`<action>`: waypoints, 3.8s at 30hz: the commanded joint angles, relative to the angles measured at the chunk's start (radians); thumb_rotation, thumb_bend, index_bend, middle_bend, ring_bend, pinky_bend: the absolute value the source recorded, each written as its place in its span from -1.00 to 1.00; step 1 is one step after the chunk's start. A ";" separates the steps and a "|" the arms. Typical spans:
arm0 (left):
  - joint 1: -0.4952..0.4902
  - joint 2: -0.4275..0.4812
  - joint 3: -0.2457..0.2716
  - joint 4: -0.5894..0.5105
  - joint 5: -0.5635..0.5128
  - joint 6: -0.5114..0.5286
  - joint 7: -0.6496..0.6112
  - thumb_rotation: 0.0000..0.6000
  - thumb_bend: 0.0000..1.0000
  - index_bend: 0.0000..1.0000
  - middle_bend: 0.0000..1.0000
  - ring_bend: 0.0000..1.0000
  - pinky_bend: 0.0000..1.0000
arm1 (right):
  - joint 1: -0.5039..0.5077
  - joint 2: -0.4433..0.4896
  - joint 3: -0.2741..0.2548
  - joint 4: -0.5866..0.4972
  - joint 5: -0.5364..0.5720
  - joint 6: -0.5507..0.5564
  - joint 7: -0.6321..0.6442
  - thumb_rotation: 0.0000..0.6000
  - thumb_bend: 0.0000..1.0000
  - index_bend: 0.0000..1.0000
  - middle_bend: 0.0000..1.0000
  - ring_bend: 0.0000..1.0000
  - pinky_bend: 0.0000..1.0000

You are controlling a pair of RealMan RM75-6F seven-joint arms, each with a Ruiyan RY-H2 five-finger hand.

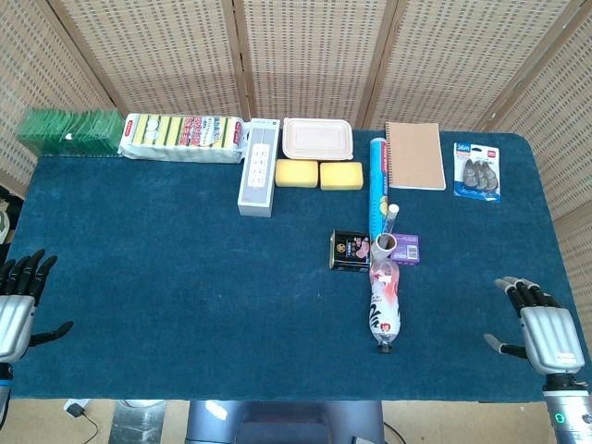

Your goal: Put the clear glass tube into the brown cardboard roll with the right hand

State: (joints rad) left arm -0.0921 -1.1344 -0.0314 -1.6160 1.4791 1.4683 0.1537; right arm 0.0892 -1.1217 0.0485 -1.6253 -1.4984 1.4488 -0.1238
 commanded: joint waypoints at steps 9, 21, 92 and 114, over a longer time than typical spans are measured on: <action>0.003 0.000 0.003 0.000 0.003 0.004 -0.002 0.79 -0.84 -0.96 -1.00 -1.00 -1.00 | 0.000 0.000 -0.001 -0.001 -0.003 0.000 0.001 0.72 -0.68 -0.57 -0.54 -0.56 -0.28; 0.006 0.003 0.009 0.005 0.012 0.006 -0.010 0.79 -0.84 -0.95 -1.00 -1.00 -1.00 | 0.014 -0.035 0.022 0.022 0.027 -0.010 -0.005 0.71 -0.68 -0.57 -0.54 -0.56 -0.22; 0.031 0.072 0.078 0.056 0.139 0.036 -0.209 0.80 -0.84 -0.96 -1.00 -1.00 -1.00 | 0.417 -0.578 0.389 0.152 0.534 -0.138 -0.209 0.72 -0.67 -0.45 -0.25 0.00 0.34; 0.032 0.079 0.081 0.067 0.149 0.041 -0.235 0.79 -0.83 -0.96 -1.00 -1.00 -1.00 | 0.476 -0.643 0.387 0.213 0.561 -0.118 -0.259 0.70 -0.64 -0.32 -0.15 0.13 0.41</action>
State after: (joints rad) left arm -0.0600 -1.0558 0.0501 -1.5489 1.6279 1.5095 -0.0817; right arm 0.5642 -1.7633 0.4358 -1.4138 -0.9374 1.3312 -0.3812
